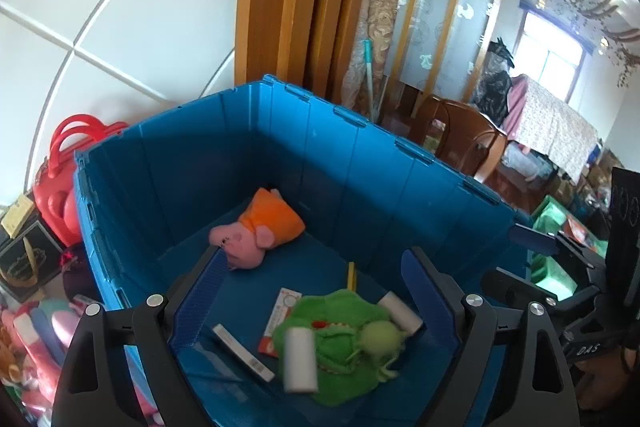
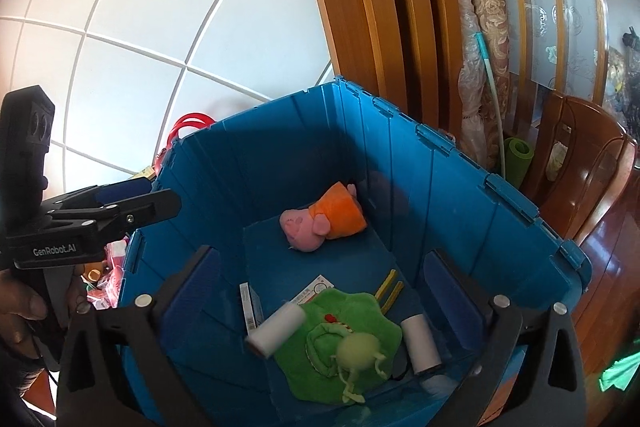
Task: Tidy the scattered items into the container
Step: 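Open both tools to drop the paper roll and green plush into the bin, then move both tools back over the pile toward the tissue pack and wipes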
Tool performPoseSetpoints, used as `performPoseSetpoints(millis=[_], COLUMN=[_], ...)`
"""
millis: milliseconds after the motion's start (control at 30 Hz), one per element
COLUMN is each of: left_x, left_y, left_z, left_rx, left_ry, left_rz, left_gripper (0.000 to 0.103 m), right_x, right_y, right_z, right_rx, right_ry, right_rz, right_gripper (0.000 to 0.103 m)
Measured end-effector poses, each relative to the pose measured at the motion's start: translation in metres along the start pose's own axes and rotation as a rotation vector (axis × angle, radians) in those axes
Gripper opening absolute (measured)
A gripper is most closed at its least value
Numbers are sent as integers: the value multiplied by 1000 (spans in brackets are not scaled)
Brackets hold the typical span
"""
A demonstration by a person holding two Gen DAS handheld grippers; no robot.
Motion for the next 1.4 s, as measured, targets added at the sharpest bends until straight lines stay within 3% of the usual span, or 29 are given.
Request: performPoseSetpoints(millis=[300, 667, 1067, 1400], left_x=[9, 40, 94, 173], left_y=[14, 54, 127, 176], left_z=[17, 46, 115, 180], left_rx=[-35, -111, -260, -367], left_ry=[56, 105, 233, 360], left_rz=[-15, -33, -78, -70], left_gripper=[89, 89, 89, 89], right_x=[-1, -2, 7, 33], right_y=[4, 10, 14, 13], right_z=[6, 49, 150, 243], right_rx=[-19, -101, -219, -311], right_ry=[4, 64, 243, 378], right_rz=[-12, -41, -61, -32], right_gripper=[103, 103, 103, 103])
Point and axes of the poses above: each gripper's, at about its wrist camera, not at the fingertips, and y roughly against the way its jaws point, z to its left, x to its underside, the point moved 9 cm from there along -y, roughly the way its jaws point, and after that the axes turned 4 degrees about z, right-handed, at the moved point
